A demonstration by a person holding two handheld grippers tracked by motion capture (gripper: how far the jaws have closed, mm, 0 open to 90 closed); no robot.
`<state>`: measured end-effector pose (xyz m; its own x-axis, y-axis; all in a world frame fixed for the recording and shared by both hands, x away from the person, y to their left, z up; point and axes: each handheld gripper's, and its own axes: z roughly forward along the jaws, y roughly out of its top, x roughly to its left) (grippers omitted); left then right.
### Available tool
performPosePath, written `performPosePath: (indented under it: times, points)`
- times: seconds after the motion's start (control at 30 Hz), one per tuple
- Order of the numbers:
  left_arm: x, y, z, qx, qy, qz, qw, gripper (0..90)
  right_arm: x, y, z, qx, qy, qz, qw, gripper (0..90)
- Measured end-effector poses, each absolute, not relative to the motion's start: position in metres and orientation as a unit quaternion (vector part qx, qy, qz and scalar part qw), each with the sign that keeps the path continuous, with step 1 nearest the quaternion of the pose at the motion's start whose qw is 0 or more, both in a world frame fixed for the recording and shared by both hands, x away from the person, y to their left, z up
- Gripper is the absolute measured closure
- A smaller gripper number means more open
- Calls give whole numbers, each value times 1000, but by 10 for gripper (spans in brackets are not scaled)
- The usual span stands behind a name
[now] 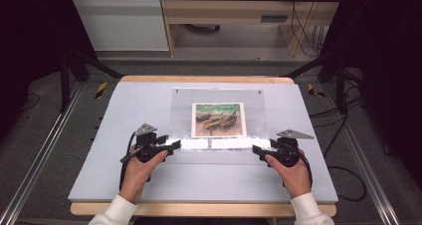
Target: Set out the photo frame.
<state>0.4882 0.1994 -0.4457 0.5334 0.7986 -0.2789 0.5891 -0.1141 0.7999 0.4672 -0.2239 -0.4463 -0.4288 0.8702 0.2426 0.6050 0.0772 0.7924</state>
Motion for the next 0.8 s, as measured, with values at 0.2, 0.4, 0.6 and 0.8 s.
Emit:
performPosePath:
  times: [0.2,0.4,0.6,0.8]
  points:
    - [483,200,-444,742,465,120,467,404,458,-223,-447,501,727,439,165,297]
    - [477,200,-445,741,465,126,468,439,452,-223,-447,499,730,435,173,324]
    - [472,201,-445,742,464,130,466,463,446,-223,-448,493,735,429,181,344]
    - [468,202,-446,738,469,126,469,477,436,-220,-452,483,750,404,201,397]
